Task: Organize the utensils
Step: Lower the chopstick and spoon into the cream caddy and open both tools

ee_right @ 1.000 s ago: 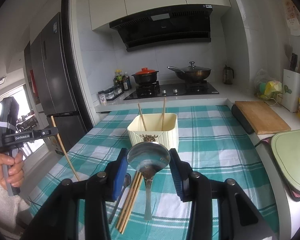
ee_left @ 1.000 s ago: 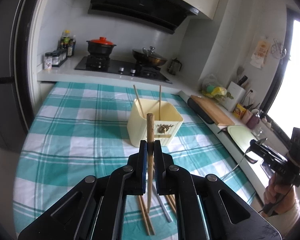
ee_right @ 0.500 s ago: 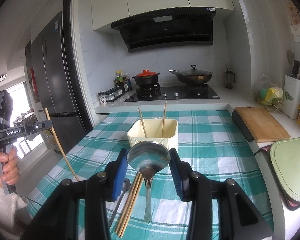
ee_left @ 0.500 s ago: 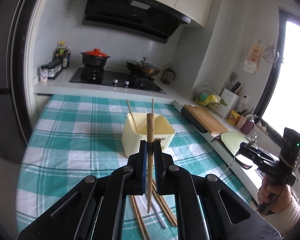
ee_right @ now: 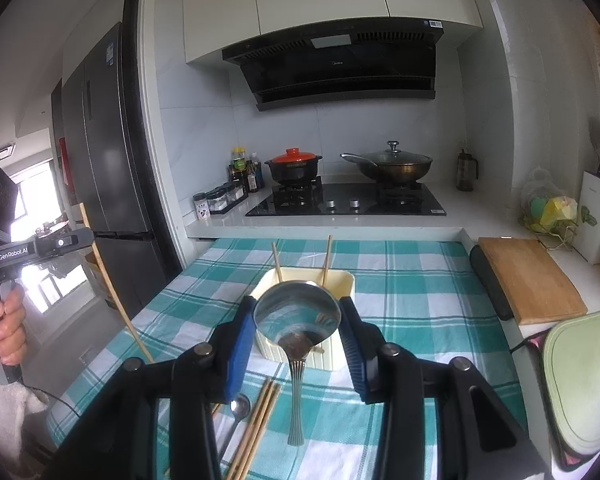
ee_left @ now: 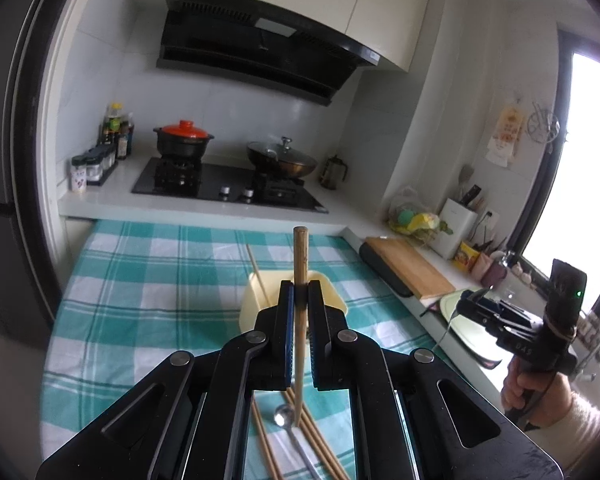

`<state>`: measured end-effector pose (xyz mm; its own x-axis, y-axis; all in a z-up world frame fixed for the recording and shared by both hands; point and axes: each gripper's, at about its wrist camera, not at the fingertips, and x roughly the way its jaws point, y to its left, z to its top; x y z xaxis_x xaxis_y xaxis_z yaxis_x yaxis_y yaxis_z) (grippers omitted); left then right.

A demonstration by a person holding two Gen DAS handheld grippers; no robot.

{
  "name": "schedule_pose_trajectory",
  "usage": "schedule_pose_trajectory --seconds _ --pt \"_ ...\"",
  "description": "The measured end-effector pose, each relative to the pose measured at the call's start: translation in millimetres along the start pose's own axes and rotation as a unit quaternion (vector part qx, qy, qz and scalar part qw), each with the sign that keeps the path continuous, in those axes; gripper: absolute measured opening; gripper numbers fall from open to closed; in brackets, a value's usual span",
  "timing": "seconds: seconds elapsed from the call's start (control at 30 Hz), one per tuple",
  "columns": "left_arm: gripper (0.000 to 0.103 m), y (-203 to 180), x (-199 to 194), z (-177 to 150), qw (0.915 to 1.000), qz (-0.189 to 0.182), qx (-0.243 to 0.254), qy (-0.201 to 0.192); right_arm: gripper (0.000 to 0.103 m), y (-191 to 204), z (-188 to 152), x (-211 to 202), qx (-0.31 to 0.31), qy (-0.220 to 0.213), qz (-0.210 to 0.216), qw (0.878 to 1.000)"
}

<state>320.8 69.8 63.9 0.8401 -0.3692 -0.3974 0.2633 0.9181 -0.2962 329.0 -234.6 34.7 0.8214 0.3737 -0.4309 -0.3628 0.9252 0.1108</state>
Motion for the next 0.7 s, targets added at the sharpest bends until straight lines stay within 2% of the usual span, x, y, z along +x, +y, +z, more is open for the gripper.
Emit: schedule_pose_trajectory --seconds 0.27,0.43,0.5,0.7 --pt "0.005 -6.0 44.4 57.3 0.9991 0.01 0.007 -0.041 0.042 -8.5 70.3 54.2 0.009 -0.051 -0.004 0.999" --pt "0.005 -8.3 90.3 75.9 0.998 0.027 0.007 -0.056 0.042 -16.4 91.2 102.8 0.005 -0.082 -0.018 0.996" --pt "0.005 -6.3 113.7 76.5 0.9983 0.032 0.002 -0.049 0.042 -22.8 89.7 128.5 0.007 -0.066 -0.025 0.997" --pt "0.005 5.5 197.8 54.0 0.9985 0.046 -0.02 0.022 0.042 -48.6 64.7 212.6 0.029 0.057 -0.044 0.997"
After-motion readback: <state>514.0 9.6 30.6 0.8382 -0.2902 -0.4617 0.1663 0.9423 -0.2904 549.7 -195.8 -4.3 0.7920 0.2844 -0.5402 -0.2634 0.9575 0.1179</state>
